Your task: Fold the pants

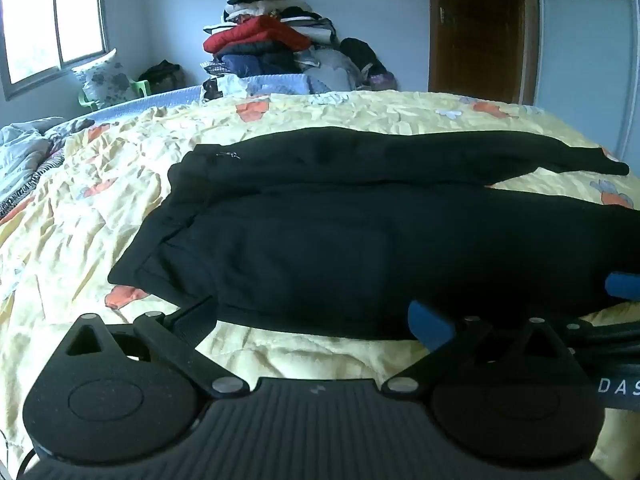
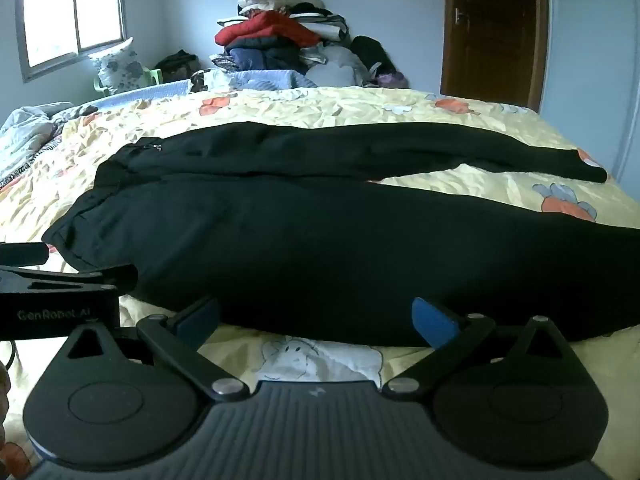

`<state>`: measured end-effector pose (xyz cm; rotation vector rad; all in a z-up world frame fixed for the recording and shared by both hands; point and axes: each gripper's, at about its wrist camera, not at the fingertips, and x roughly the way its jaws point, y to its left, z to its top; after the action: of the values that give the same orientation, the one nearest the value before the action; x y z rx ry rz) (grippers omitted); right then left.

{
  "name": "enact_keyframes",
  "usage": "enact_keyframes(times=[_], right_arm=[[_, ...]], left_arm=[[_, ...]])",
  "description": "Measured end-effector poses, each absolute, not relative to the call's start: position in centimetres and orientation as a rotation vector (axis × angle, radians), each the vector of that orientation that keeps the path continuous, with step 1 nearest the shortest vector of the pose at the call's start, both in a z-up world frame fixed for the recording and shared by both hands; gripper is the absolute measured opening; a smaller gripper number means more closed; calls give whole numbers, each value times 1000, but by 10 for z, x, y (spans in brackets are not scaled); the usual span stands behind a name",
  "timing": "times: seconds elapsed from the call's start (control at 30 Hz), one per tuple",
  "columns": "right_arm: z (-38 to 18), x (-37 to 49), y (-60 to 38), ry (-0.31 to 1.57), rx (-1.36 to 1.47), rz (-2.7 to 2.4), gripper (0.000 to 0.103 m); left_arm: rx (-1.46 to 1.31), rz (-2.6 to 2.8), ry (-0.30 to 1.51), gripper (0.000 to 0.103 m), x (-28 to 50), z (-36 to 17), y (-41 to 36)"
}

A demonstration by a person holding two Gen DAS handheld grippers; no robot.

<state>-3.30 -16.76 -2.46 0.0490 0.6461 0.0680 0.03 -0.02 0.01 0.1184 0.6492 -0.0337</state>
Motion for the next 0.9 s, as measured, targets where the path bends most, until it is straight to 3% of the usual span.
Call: enact_keyframes(times=[0.9], right_arm=[[-28, -33, -170, 647, 56, 56, 103]], left_arm=[[117, -26, 592, 102, -7, -5, 5]])
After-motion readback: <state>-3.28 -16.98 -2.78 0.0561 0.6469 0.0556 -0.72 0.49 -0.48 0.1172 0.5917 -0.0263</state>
